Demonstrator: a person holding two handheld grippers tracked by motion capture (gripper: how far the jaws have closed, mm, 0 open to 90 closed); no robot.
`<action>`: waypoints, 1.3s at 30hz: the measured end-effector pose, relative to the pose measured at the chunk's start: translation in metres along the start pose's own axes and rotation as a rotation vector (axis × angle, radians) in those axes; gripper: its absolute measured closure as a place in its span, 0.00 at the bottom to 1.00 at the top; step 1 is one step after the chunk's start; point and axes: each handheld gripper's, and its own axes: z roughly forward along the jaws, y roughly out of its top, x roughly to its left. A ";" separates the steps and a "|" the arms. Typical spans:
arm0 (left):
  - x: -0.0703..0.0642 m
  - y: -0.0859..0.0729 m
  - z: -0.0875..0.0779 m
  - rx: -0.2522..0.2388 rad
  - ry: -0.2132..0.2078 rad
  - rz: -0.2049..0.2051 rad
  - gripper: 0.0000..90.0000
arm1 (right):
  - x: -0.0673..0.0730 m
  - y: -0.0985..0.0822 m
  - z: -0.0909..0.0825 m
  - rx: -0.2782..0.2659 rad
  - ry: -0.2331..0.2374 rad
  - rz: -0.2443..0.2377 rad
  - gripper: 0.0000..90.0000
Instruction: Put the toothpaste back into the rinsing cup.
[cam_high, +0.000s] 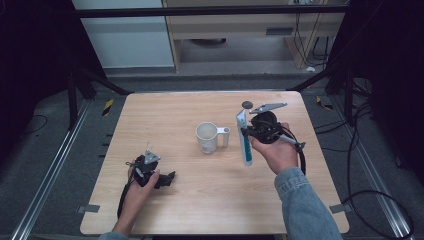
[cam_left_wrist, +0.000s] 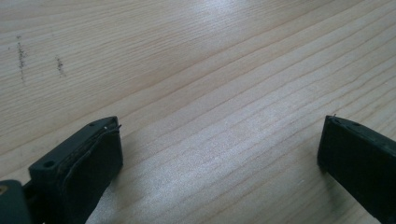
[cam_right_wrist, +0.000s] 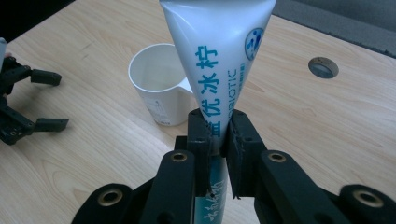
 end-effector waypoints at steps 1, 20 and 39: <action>0.000 0.000 0.000 0.000 0.000 0.000 0.00 | 0.000 0.000 0.000 0.000 0.000 0.000 0.90; 0.000 0.000 0.000 0.003 0.001 0.004 0.00 | 0.024 -0.007 0.013 -0.096 0.033 0.005 0.90; 0.000 0.000 0.000 0.000 0.001 0.001 0.00 | 0.043 -0.005 0.014 -0.198 0.010 0.032 0.90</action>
